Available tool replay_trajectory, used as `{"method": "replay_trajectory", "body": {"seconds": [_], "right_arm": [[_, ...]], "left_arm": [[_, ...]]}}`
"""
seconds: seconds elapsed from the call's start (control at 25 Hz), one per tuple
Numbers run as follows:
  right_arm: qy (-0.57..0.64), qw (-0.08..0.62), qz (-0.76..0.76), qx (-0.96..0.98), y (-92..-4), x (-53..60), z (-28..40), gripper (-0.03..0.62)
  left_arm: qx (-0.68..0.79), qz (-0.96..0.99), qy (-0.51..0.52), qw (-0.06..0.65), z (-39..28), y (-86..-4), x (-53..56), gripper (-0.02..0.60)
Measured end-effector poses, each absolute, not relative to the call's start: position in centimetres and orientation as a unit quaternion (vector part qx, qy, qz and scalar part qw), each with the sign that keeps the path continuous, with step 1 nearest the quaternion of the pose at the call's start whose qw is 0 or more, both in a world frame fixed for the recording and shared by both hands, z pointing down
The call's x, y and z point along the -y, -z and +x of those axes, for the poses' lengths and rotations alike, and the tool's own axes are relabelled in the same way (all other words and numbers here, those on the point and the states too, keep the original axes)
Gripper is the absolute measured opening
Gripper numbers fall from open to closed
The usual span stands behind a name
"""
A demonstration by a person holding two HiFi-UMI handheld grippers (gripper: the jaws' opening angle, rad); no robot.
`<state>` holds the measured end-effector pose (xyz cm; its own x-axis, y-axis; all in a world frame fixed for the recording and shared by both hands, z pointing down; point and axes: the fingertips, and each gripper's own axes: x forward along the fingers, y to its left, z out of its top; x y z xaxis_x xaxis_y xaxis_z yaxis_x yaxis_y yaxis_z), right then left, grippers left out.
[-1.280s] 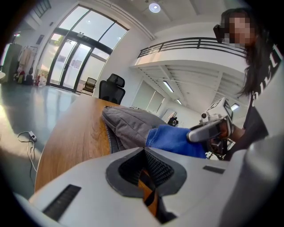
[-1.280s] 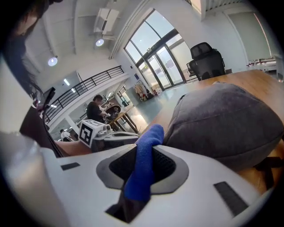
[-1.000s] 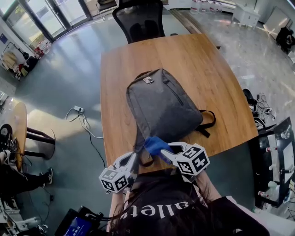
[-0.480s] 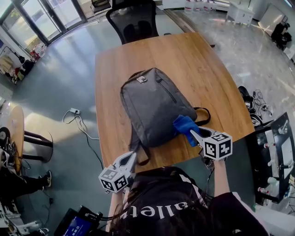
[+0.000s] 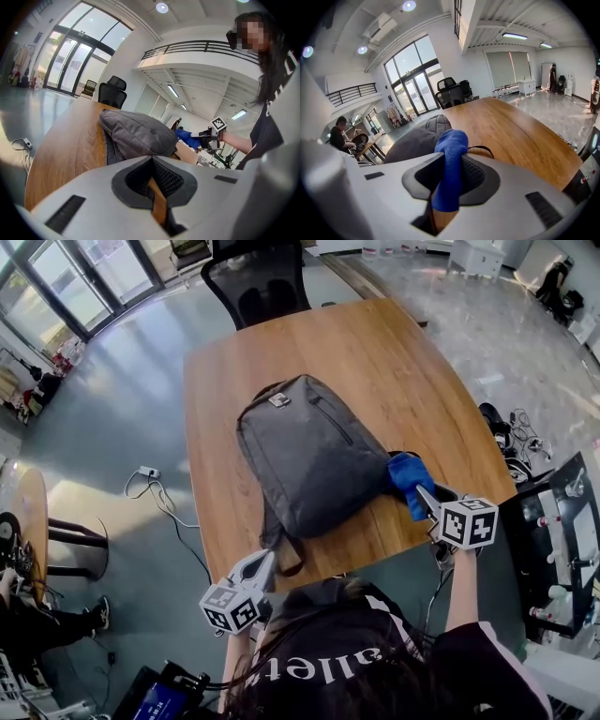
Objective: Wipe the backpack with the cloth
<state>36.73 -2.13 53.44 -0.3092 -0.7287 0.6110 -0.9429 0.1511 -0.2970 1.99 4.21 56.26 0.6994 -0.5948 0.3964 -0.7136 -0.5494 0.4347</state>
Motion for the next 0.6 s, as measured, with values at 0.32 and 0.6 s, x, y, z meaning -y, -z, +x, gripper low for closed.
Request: {"method": "replay_trajectory", "body": {"seconds": [0.32, 0.6], "right_arm": [[-0.325, 0.107, 0.536, 0.772, -50.0, -0.7, 29.8, 0.095], [-0.322, 0.107, 0.510, 0.790, -48.8, -4.3, 21.2, 0.095]], "left_arm": [[0.367, 0.875, -0.106, 0.297, -1.0, -56.4, -6.7, 0.000], [0.366, 0.878, -0.100, 0.292, -6.5, -55.3, -10.3, 0.000]]}}
